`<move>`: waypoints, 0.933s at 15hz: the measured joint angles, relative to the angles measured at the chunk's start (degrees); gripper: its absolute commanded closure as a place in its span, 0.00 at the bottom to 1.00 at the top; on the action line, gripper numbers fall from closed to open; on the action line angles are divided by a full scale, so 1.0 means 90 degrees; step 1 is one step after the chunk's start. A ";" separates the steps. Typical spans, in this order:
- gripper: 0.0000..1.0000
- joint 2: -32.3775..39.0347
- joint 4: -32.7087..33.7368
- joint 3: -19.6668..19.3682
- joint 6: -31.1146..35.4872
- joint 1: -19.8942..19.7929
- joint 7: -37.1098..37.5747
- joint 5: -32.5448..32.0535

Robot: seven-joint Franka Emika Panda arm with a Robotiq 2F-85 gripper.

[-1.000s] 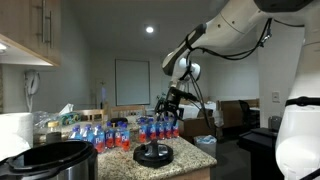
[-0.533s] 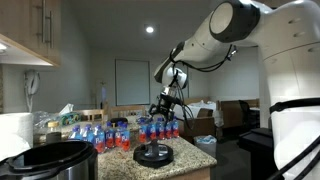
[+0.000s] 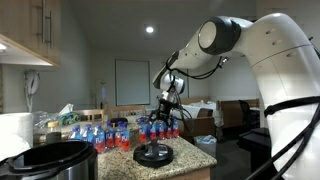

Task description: Cover the cooker with a lid

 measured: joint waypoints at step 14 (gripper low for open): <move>0.00 0.1385 0.0643 0.0503 -0.0007 -0.1036 -0.1186 0.1506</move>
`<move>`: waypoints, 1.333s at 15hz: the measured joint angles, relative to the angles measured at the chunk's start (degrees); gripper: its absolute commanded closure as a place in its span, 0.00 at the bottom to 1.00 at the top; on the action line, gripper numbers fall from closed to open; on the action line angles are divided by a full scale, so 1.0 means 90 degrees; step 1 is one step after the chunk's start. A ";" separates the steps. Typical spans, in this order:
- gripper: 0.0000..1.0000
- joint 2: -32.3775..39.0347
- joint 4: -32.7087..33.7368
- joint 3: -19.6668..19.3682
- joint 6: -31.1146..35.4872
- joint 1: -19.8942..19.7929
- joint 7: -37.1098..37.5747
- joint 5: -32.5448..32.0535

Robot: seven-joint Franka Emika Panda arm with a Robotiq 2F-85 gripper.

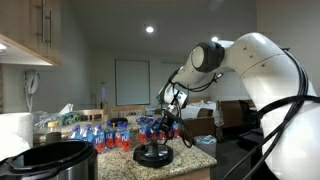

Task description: Cover the cooker with a lid

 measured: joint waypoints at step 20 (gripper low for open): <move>0.00 0.0467 -0.0052 0.0336 -0.0555 -0.0199 -0.2185 0.2392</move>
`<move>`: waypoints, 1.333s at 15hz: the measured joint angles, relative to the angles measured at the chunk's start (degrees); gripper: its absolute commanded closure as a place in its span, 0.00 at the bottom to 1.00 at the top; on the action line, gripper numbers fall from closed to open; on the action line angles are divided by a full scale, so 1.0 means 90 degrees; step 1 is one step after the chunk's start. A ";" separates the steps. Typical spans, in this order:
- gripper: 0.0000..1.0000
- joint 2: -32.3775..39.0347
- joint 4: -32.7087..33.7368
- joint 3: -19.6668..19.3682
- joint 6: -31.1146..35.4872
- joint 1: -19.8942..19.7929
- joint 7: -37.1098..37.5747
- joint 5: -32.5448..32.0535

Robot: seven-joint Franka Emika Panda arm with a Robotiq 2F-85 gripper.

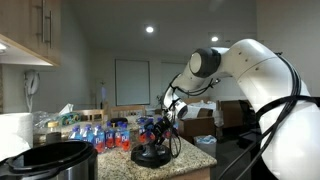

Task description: Cover the cooker with a lid

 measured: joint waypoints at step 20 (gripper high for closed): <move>0.96 0.0182 -0.0093 -0.0156 0.0148 0.0142 -0.0342 0.0544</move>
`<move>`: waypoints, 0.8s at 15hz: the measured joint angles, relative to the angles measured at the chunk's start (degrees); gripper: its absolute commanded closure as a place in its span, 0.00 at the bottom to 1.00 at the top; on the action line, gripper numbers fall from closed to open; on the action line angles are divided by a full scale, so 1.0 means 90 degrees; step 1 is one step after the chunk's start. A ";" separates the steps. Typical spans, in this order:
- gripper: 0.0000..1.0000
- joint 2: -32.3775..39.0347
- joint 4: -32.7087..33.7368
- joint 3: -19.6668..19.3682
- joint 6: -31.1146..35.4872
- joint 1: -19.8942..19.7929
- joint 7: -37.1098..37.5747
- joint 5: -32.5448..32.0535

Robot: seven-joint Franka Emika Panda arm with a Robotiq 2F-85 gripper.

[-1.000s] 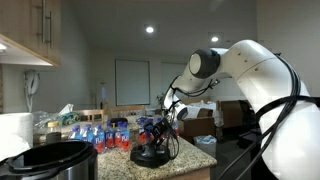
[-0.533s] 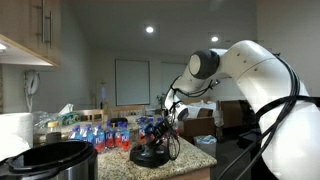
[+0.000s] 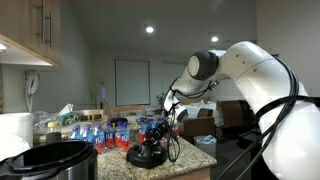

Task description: Cover the cooker with a lid

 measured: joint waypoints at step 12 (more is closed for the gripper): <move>0.92 -0.0465 -0.0274 -0.0108 0.0291 0.0551 0.0033 -0.1132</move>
